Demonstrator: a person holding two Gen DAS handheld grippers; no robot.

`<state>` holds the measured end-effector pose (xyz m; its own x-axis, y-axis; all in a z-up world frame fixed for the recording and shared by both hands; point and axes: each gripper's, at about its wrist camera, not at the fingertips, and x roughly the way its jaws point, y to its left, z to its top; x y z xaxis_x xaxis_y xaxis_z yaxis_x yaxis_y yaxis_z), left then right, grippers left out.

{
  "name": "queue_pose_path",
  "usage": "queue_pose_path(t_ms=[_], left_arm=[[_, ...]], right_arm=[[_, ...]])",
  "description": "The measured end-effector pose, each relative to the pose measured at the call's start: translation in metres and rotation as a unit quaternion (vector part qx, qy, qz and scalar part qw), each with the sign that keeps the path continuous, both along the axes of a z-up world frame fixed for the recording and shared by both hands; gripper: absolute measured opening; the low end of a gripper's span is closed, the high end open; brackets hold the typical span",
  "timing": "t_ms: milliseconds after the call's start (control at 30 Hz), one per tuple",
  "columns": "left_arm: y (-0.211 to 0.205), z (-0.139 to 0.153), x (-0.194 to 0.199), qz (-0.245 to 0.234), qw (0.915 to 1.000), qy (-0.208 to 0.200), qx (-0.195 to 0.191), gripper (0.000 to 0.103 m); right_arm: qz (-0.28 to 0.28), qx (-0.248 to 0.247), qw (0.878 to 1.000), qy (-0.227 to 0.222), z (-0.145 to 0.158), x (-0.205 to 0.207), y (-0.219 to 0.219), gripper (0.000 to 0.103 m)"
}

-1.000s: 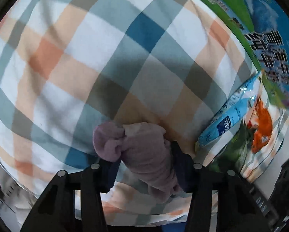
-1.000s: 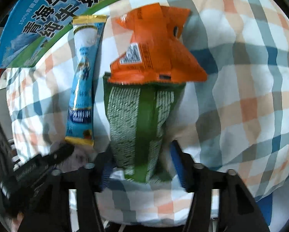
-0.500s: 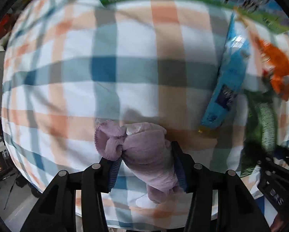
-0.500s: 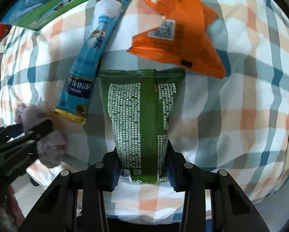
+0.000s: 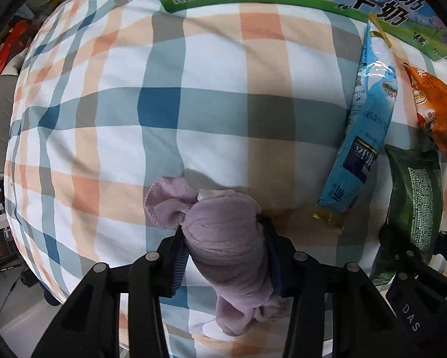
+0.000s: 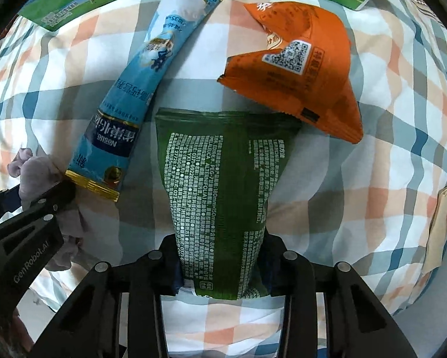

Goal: Organize soft objects
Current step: 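Lift both items over the box and open both tools to release them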

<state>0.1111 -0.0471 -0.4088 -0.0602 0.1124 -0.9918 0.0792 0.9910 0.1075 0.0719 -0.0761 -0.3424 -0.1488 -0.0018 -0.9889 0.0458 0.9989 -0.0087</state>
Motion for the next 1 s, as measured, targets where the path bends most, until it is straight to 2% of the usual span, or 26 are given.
queue_pose_path(t_ms=[67,133,500,700,833,1000], left_arm=[[0.018,0.019,-0.006,-0.001,1.0000,-0.007,-0.006,0.041],[0.016,0.029,-0.011,-0.004,0.9998,-0.017,-0.014,0.041],[0.014,0.120,-0.038,-0.032,0.9943,-0.081,-0.062,0.041],[0.004,0.177,-0.008,-0.040,0.9873,-0.124,-0.091,0.041],[0.000,0.205,0.016,-0.044,0.9818,-0.144,-0.117,0.041],[-0.001,0.230,0.051,-0.048,0.9754,-0.165,-0.138,0.041]], right_arm=[[0.001,0.002,1.000,-0.002,0.003,-0.006,0.006,0.038],[0.002,0.008,1.000,-0.008,0.011,-0.009,0.002,0.036],[-0.004,0.049,0.997,-0.066,0.089,-0.019,-0.008,0.035],[-0.005,0.082,0.991,-0.108,0.148,-0.018,-0.020,0.034],[-0.008,0.105,0.985,-0.140,0.190,0.003,-0.030,0.034],[-0.005,0.110,0.978,-0.179,0.217,0.047,-0.031,0.034]])
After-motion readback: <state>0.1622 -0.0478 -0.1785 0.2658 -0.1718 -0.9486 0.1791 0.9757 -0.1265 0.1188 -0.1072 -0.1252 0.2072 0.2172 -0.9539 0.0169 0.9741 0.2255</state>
